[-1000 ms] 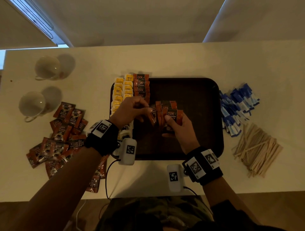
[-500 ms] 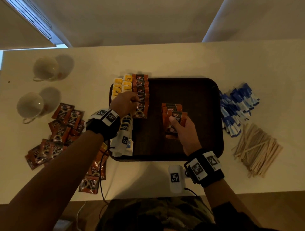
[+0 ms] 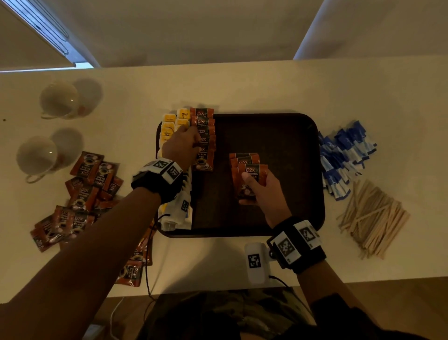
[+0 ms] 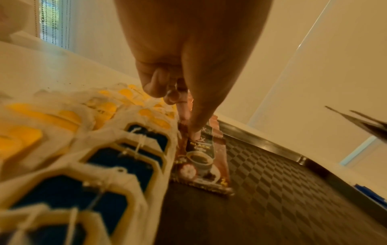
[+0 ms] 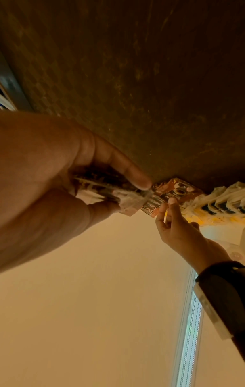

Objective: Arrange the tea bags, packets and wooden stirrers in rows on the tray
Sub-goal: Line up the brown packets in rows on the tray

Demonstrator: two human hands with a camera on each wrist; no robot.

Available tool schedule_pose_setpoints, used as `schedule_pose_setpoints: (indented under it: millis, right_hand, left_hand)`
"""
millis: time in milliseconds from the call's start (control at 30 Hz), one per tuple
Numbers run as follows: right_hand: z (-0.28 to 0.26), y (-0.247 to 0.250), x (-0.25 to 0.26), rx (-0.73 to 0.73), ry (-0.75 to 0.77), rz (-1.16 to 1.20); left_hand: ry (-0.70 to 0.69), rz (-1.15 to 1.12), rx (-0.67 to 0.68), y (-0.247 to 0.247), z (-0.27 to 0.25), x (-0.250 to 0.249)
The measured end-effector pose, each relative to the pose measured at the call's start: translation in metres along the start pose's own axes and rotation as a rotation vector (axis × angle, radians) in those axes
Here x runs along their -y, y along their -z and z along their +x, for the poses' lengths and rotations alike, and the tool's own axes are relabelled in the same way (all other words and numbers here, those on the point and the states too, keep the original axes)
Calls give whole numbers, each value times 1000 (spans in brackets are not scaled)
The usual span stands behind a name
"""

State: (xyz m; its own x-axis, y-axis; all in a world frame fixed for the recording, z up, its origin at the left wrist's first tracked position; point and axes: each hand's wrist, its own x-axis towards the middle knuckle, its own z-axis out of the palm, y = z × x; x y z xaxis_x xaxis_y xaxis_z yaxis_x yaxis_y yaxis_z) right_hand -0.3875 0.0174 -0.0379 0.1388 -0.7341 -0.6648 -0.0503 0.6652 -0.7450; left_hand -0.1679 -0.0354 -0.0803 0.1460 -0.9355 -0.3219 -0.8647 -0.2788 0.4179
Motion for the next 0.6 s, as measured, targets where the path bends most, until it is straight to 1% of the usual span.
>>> schedule_pose_setpoints:
  millis: [67,100,133,167,267,300,333,433,600]
  right_hand:
    - [0,0,1,10,-3,-6]
    - [0,0,1,17,0,-9]
    - [0,0,1,25,4,-13]
    - [0,0,1,35,7,-19]
    - [-1,-3,2,69,10,-23]
    - [-2,-4,2,76,10,-25]
    - [-2,-6,2,80,6,-25]
    - [-4,-9,0,80,-4,-19]
    - [-6,-8,-5,100,-38,-58]
  left_hand:
    - [-33,-61,-70,1,-7,-7]
    - [-74,-135,-98,3,-13,-13]
    - [-114,-231,-93,4,-19,-20]
    - [-130,-330,-45,5,-25,-26]
    - [-63,-534,244,7,-40,-36]
    - [-61,-569,314,7,-43,-35]
    - [-69,-592,349,7,-45,-32]
    - [-76,-636,340,4,-50,-28]
    - [-21,-682,329,2,-58,-21]
